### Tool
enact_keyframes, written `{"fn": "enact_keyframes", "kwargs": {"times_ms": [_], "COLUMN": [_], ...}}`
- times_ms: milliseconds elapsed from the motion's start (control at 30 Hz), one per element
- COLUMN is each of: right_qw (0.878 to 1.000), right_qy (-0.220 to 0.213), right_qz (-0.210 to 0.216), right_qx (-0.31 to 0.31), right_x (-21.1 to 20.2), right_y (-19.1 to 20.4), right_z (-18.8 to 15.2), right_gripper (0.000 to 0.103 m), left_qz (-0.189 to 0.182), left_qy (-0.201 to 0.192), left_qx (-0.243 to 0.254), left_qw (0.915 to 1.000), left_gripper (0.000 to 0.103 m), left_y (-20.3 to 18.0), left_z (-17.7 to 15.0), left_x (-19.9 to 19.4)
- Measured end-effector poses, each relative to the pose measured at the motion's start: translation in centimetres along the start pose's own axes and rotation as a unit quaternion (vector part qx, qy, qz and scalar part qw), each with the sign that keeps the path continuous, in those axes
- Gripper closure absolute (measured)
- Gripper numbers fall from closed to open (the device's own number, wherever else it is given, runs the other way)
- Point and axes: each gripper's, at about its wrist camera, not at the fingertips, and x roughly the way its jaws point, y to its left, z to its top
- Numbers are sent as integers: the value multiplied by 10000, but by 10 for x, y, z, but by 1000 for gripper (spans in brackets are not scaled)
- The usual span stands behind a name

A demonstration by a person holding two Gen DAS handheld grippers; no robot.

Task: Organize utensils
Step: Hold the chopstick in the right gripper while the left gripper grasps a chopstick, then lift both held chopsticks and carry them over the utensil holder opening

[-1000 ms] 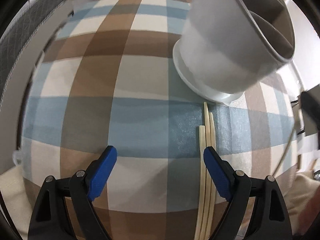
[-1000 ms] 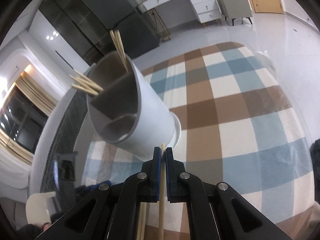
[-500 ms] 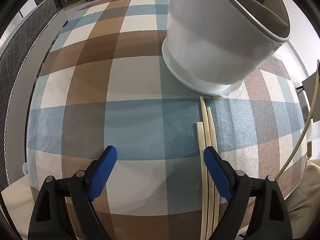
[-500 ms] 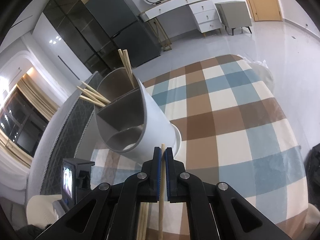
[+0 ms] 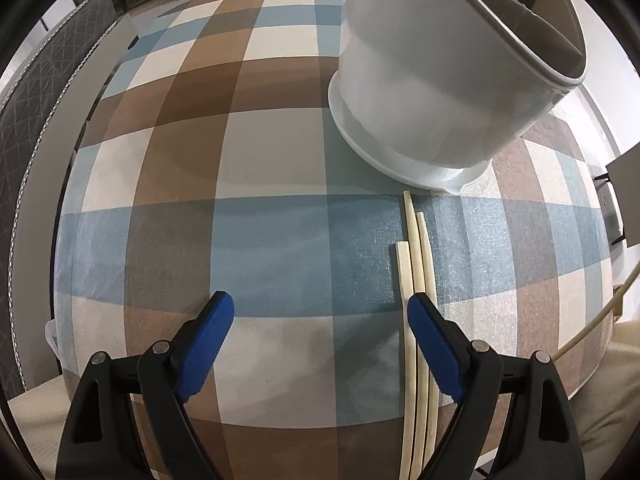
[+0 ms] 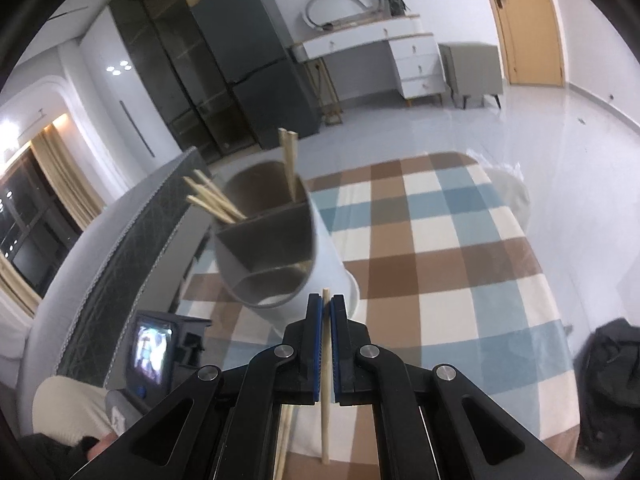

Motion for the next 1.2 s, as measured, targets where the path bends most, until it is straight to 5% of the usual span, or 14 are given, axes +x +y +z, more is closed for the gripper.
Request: {"fn": "enact_keyframes", "kwargs": {"times_ms": [167, 733, 833, 933, 1000, 1033, 1200], "right_qw": [9985, 9991, 9986, 9984, 9982, 9982, 9985], "right_qy": [-370, -198, -133, -108, -79, -71, -63], "right_qz": [18, 248, 283, 317, 330, 340, 299], "right_qx": [-414, 282, 417, 459, 485, 495, 453], "right_x": [-26, -2, 3, 7, 9, 9, 8], "right_y": [3, -32, -35, -36, -35, -35, -30], "right_z": [-16, -11, -7, -4, -3, -3, -4], "right_gripper": [100, 100, 100, 99, 99, 99, 100], "left_qz": [40, 258, 230, 173, 108, 48, -150], "left_qy": [-33, -237, -270, -318, -374, -381, -468], "left_qx": [-85, -135, -38, 124, 221, 234, 273], "left_qw": [10000, 9993, 9994, 9993, 9990, 9990, 9984], "left_gripper": [17, 26, 38, 62, 92, 98, 101], "left_y": [-2, -5, -9, -18, -16, -16, -21], "left_z": [-3, 20, 23, 28, 24, 24, 24], "left_x": [-1, 8, 8, 7, 6, 7, 8]}}
